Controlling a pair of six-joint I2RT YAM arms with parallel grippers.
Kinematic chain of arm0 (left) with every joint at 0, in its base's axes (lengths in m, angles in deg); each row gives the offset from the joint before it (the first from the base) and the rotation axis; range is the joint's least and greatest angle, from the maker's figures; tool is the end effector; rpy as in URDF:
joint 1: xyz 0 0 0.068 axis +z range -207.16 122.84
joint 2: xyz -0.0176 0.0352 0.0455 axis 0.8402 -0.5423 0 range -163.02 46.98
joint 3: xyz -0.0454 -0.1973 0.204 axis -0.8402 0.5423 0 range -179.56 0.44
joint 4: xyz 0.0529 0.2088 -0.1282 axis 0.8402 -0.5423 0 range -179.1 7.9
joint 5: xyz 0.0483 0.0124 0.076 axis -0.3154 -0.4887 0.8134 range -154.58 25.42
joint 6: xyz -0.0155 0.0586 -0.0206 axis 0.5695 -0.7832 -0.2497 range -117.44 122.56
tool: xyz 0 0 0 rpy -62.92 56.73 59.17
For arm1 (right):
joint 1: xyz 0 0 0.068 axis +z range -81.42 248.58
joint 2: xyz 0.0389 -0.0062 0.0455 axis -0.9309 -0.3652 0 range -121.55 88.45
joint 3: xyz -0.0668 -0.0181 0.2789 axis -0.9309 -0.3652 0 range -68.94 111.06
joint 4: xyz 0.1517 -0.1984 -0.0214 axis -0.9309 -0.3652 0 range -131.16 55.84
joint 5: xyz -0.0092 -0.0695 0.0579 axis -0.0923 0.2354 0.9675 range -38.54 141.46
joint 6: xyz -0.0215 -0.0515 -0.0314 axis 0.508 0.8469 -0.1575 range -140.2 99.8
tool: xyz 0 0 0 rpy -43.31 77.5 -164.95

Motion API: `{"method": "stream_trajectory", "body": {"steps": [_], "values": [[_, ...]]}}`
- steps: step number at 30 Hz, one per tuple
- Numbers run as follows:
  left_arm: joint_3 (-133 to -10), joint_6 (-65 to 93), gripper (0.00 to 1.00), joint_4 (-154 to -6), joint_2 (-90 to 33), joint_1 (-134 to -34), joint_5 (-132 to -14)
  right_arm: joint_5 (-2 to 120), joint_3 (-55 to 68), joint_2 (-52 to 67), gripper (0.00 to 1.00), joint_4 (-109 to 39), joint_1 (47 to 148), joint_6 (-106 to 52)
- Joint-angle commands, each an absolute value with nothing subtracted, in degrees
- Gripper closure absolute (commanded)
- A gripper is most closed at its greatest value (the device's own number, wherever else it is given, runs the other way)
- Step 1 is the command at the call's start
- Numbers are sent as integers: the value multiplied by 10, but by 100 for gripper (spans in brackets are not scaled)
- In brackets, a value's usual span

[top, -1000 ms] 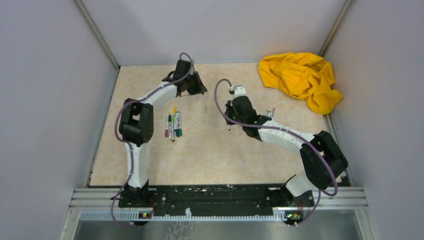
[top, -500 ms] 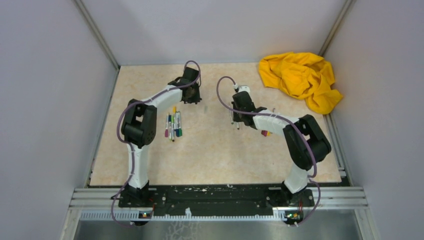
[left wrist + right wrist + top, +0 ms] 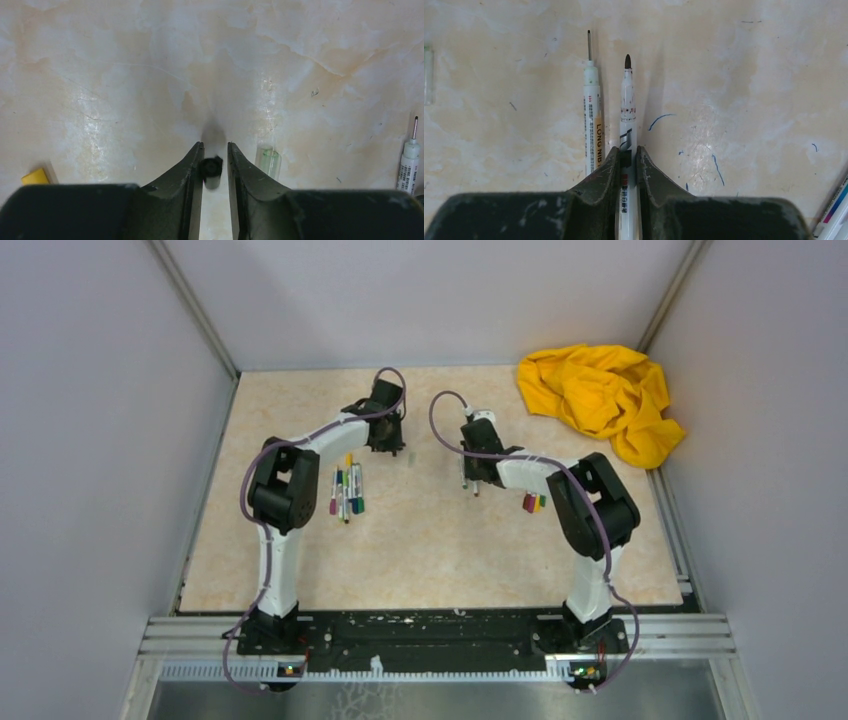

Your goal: Open the pen caps

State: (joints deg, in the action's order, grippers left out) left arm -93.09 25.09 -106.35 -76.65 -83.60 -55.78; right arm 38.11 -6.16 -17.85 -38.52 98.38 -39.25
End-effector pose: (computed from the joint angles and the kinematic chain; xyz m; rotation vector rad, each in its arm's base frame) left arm 0.4317 -0.2062 0.1808 0.0236 2.5101 -0.1588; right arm 0.3449 0.1842 0.1734 -0.1161 2.3780 0.1253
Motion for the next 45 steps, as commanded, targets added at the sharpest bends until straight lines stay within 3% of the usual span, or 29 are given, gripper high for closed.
{"method": "stream_trajectory", "body": {"steps": [1, 5, 15, 25, 36, 45], "values": [[-938, 248, 67, -1072, -778, -842, -559, 383, -21, -192, 89, -374, 980, -382], [-938, 250, 61, -1071, -780, -845, -562, 386, -12, -199, 84, -377, 980, -380], [-939, 252, 60, -1072, -765, -847, -553, 391, -15, -194, 71, -377, 980, -387], [-939, 255, 55, -1060, -708, -847, -507, 351, -43, -112, 67, -375, 980, -383], [-897, 258, 33, -1003, -610, -866, -503, 278, -114, -54, 66, -435, 945, -441], [-834, 261, 31, -911, -572, -914, -536, 265, -137, -42, 64, -441, 909, -440]]}}
